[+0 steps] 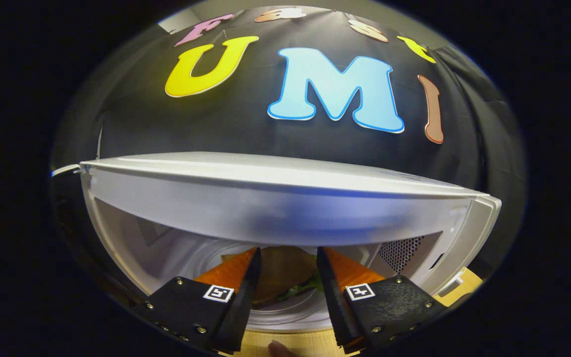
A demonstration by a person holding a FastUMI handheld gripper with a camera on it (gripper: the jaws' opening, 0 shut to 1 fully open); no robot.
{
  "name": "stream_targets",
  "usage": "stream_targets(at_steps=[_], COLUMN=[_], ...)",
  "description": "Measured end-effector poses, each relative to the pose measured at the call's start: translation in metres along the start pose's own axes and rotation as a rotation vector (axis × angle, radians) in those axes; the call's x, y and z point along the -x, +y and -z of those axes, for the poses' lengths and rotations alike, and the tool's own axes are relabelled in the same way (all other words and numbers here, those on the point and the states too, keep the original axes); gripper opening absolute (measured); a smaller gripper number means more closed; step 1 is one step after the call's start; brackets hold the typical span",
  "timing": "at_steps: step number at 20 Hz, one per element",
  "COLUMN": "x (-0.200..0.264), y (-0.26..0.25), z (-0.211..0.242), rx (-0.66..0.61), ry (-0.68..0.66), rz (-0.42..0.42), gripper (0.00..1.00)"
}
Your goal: Open the microwave, put the food inside, and close the microwave door.
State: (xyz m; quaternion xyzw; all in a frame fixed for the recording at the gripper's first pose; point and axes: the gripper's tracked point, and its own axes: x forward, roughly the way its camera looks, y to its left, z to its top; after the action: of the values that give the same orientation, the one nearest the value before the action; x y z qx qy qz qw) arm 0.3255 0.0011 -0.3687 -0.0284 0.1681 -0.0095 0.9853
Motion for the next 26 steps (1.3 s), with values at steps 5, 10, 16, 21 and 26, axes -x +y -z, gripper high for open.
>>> stream_targets(at_steps=[5,10,16,21,26], x=[0.065,0.141,0.248,0.363,0.444], y=[0.019,0.027,0.048,0.08,0.154], z=[-0.01,-0.023,-0.04,-0.074,-0.054], rx=[-0.019,-0.059,-0.111,-0.081,-0.011], ry=[-0.019,-0.042,-0.09,-0.241,-0.267], rz=[-0.121,-0.212,-0.369,-0.536,-0.797], gripper=[0.68,0.68,0.68,0.71,0.7])
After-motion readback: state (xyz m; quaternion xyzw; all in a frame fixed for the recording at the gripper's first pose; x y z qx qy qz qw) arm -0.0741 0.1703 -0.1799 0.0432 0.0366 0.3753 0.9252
